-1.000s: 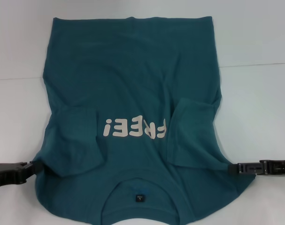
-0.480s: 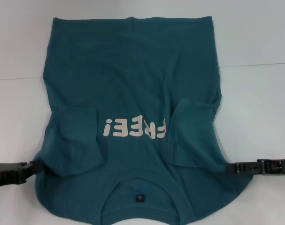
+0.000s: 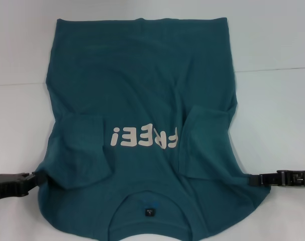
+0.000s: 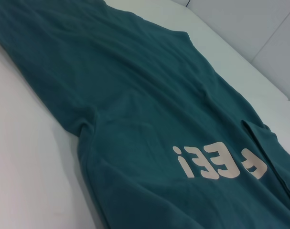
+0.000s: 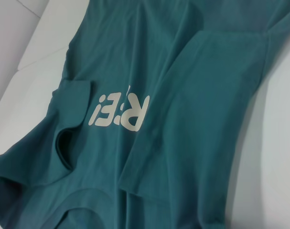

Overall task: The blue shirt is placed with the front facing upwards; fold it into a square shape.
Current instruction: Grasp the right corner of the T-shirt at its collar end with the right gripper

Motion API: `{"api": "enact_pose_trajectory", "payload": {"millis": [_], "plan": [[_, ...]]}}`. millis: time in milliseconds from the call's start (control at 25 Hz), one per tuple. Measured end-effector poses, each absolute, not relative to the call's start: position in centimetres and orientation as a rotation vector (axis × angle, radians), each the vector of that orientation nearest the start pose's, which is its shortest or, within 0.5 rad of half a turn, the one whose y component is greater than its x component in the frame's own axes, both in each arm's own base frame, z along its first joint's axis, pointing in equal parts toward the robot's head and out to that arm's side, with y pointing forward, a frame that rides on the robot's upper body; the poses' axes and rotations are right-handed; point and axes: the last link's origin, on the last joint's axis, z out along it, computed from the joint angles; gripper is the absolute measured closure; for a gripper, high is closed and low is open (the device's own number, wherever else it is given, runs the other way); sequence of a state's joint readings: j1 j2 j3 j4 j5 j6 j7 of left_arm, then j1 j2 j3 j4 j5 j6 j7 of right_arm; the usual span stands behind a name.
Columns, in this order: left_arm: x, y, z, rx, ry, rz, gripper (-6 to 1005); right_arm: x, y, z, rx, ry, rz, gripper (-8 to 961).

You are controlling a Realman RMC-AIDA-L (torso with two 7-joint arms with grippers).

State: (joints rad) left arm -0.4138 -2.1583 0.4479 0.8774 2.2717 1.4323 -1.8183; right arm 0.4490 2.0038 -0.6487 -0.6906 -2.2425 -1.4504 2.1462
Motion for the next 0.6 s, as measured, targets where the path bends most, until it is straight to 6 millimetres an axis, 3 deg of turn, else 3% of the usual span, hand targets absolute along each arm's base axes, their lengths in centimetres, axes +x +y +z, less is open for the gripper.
{"api": "enact_pose_trajectory", "payload": {"millis": [280, 480, 600], "plan": [[-33.09, 30.88, 2.73, -2.275, -1.292, -0.507, 997, 33.73, 31.25, 2.82, -2.259, 1.709, 0.425, 635], [-33.04, 30.92, 2.73, -2.276, -1.290, -0.507, 996, 33.84, 31.18, 2.82, -2.253, 1.710, 0.429, 870], [-33.04, 30.93, 2.72, -2.276, -1.290, -0.507, 996, 33.96, 31.13, 2.83, -2.248, 1.711, 0.428, 912]]}}
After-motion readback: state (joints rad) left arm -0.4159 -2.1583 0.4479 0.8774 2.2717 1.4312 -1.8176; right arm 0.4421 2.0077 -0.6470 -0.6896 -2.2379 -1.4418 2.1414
